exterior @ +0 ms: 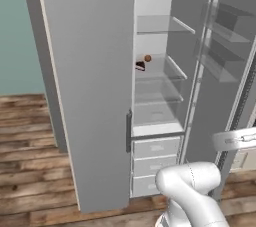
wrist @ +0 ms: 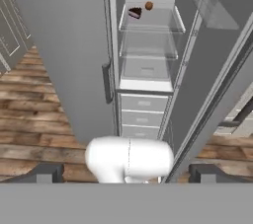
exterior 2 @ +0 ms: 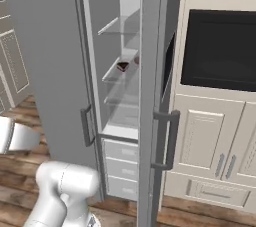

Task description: Place the mayonnaise and mayonnaise from the counter to the top shelf of the fridge. If the existing items in the fridge are on the top shelf, move them to other shelves.

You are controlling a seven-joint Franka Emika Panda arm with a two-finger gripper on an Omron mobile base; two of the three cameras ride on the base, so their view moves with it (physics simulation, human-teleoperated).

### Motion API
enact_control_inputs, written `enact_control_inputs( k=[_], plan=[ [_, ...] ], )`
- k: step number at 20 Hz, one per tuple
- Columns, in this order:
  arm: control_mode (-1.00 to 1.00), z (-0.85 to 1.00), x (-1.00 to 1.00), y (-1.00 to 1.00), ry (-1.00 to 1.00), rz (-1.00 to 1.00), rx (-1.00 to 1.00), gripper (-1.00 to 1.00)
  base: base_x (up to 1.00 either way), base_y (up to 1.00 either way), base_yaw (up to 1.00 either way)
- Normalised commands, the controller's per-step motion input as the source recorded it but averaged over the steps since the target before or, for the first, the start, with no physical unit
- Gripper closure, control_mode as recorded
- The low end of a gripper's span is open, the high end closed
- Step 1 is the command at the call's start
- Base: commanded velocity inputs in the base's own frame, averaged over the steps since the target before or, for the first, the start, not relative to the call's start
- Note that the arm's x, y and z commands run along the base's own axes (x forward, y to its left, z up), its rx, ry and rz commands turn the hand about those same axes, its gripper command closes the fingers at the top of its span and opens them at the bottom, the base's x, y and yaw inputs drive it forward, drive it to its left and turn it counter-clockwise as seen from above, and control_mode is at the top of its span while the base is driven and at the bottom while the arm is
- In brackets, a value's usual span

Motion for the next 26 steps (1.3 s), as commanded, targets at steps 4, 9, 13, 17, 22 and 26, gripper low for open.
enact_control_inputs(
  k=[4,9,13,17,22,26],
  plan=[
    [1.00,0.00,0.00,0.00,0.00,0.00,0.00,-1.00,-0.95,0.00,0.05],
    [1.00,0.00,0.00,0.00,0.00,0.00,0.00,-1.00,-0.95,0.02,0.00],
    [1.00,0.00,0.00,0.00,0.00,0.00,0.00,-1.00,-0.41,0.26,0.28],
    [1.00,0.00,0.00,0.00,0.00,0.00,0.00,-1.00,-0.17,0.47,0.56],
    [1.00,0.00,0.00,0.00,0.00,0.00,0.00,-1.00,-0.03,0.36,0.68],
    [1.00,0.00,0.00,0.00,0.00,0.00,0.00,-1.00,0.00,0.34,0.70]
  ],
)
